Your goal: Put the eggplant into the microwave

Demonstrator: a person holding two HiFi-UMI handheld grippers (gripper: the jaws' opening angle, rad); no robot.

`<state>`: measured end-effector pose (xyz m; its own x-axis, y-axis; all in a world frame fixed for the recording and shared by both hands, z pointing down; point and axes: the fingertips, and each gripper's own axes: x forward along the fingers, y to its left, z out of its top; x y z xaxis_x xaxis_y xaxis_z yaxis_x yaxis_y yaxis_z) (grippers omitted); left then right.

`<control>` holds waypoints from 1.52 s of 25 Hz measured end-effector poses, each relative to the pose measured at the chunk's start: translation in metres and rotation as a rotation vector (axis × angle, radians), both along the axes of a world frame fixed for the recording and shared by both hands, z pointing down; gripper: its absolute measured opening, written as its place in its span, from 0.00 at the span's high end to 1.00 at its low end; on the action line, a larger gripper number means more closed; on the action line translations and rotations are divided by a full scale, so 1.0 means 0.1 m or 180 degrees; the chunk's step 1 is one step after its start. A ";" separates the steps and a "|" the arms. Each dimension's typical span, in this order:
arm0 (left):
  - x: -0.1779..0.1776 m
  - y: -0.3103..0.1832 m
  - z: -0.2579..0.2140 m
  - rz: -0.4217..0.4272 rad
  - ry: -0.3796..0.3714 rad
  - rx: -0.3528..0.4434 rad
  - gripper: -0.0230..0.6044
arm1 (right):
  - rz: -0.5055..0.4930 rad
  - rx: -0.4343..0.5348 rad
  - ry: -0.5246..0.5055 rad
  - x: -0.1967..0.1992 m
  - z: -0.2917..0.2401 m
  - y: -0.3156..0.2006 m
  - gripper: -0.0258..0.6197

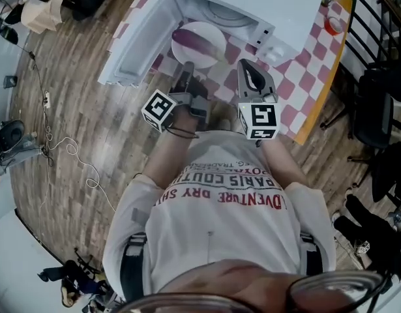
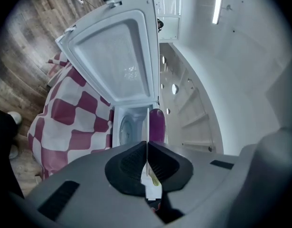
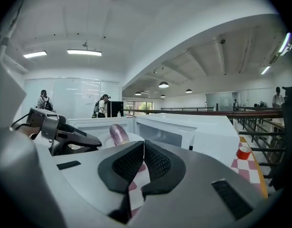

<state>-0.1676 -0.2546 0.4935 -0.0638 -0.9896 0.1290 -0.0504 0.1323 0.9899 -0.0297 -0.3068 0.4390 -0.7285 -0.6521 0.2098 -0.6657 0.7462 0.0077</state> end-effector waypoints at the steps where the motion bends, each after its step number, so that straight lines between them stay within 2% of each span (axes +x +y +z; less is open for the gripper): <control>1: -0.01 -0.07 0.04 0.0032 0.0003 -0.0023 0.92 | 0.0030 -0.0024 0.0009 0.00 0.04 -0.06 0.92; 8: -0.11 -0.59 0.26 0.0377 -0.0052 -0.0151 0.92 | 0.0364 -0.0278 -0.0040 -0.05 0.23 -0.39 0.92; 14: -0.26 -1.02 0.46 0.0703 -0.0078 -0.0262 0.92 | 0.0670 -0.0347 0.0049 -0.18 0.39 -0.67 0.92; 25: -0.32 -1.69 0.84 0.1236 -0.0141 -0.0247 0.92 | 0.1045 -0.0430 0.0118 -0.44 0.69 -1.02 0.92; 29: -0.35 -1.87 1.00 0.1313 -0.0213 -0.0195 0.92 | 0.1128 -0.0454 0.0090 -0.50 0.75 -1.11 0.92; 38: -0.33 -2.10 1.24 0.1426 -0.0213 -0.0301 0.92 | 0.1264 -0.0437 0.0162 -0.50 0.85 -1.23 0.92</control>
<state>-0.2005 -0.4641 0.6177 0.3562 -0.9056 0.2302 -0.1866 0.1725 0.9672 -0.0800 -0.4299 0.5236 -0.4126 -0.8436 0.3435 -0.9031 0.4281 -0.0335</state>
